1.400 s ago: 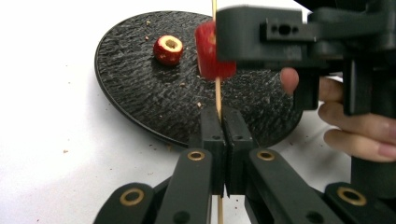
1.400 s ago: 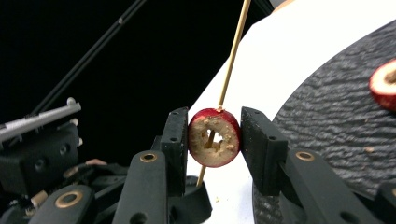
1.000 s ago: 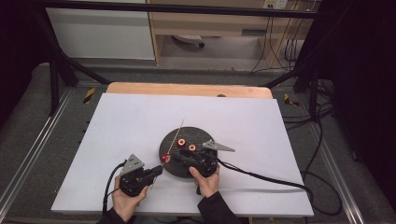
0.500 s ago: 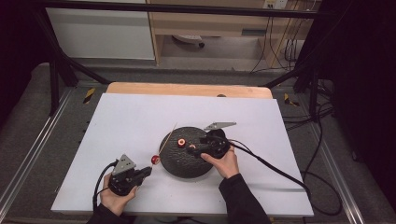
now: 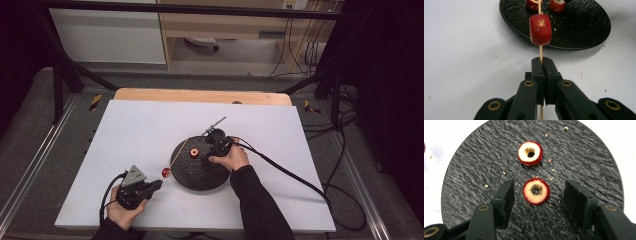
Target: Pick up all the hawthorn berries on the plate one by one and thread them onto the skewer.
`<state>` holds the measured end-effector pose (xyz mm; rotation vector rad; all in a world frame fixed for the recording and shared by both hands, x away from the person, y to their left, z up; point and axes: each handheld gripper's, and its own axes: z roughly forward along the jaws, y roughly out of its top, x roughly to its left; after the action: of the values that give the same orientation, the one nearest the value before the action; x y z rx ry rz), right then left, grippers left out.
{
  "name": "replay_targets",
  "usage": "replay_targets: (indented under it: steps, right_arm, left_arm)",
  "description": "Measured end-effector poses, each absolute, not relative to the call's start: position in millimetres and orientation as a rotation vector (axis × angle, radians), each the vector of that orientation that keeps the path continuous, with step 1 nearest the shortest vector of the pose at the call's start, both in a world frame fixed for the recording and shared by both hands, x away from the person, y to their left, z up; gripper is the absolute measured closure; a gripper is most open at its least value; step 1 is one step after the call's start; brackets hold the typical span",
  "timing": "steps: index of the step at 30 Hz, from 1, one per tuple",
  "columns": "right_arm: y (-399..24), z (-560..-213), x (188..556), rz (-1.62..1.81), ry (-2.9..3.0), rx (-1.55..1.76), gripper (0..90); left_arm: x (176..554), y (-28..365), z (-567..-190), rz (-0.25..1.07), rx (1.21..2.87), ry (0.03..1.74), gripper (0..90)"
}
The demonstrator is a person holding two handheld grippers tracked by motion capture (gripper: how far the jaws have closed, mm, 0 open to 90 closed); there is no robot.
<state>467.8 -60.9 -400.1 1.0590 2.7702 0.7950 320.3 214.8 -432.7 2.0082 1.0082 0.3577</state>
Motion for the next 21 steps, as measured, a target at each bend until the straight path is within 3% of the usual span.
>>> replay_targets:
  steps: [15,21]
  right_arm:
    - [-48.5,-411.5,479.4,0.633,2.907,0.946,58.8]
    - [-48.7,-411.9,480.1,0.64,2.913,0.946,59.9]
  left_arm:
    - [320.7,213.5,-433.3,0.357,2.021,1.006,88.6]
    - [320.6,213.1,-433.7,0.356,2.024,1.006,88.6]
